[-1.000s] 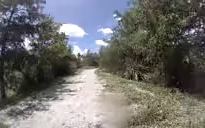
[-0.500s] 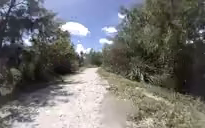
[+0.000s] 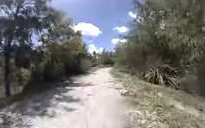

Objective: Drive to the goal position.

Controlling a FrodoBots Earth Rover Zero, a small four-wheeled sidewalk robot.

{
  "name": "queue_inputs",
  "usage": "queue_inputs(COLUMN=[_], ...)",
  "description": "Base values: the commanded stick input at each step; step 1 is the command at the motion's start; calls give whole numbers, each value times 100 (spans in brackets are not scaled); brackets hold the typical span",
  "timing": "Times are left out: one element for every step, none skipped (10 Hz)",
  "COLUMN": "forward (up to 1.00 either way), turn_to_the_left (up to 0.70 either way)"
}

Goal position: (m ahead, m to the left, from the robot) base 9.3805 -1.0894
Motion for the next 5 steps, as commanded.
queue_inputs(forward=[70, 70, 70, 70, 70], turn_to_the_left=[0, 0, 0, 0, 0])
